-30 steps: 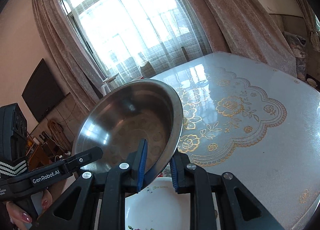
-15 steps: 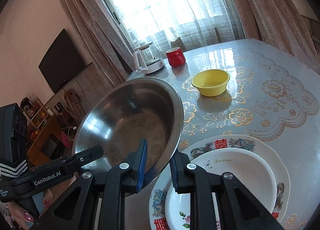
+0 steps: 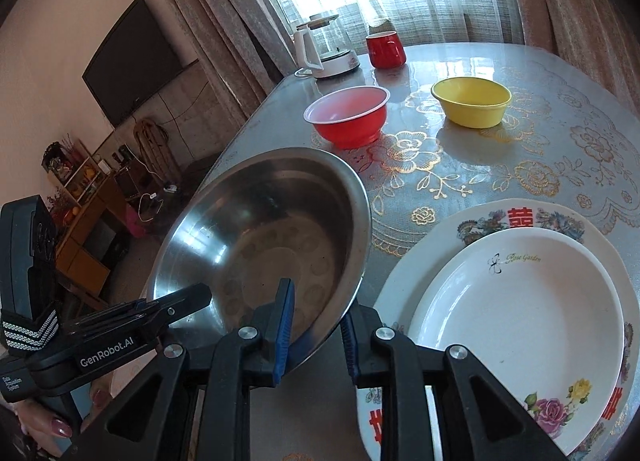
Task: Organize plates and bowls
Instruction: 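Lift the steel bowl with both grippers and carry it beside the plate stack, then lower the steel bowl onto the table and open both grippers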
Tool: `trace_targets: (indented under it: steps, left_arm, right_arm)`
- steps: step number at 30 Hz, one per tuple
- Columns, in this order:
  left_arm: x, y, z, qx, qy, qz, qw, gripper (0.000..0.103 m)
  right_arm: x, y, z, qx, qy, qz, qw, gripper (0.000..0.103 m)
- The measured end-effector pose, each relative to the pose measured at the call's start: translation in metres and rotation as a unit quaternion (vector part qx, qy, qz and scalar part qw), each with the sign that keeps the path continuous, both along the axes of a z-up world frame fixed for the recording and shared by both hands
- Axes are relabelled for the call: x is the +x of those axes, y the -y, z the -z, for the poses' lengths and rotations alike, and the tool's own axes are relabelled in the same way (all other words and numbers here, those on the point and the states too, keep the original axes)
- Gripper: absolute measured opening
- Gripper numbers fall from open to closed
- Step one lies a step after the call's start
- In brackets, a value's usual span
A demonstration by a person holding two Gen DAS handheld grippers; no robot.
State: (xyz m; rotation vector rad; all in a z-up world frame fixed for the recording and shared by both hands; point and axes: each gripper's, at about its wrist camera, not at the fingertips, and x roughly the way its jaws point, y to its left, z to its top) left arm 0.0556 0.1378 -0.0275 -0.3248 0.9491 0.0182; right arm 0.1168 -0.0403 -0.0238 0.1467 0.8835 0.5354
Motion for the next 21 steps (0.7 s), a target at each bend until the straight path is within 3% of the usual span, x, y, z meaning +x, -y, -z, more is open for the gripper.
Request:
trace_targets:
  steps: [8, 13, 21]
  left_arm:
    - [0.003, -0.005, 0.011, 0.015, -0.007, -0.020, 0.9997, 0.026]
    - [0.006, -0.005, 0.011, 0.030, -0.006, -0.024, 0.9993, 0.026]
    - [0.006, 0.002, 0.014, 0.030, -0.011, -0.016, 0.9994, 0.025]
  right_arm:
    - [0.005, -0.015, 0.008, -0.029, -0.020, -0.019, 0.999, 0.028]
    - [0.001, -0.011, 0.003, -0.022, -0.013, -0.026, 0.999, 0.031]
    - [0.006, 0.013, -0.008, 0.000, -0.010, 0.007, 1.000, 0.032]
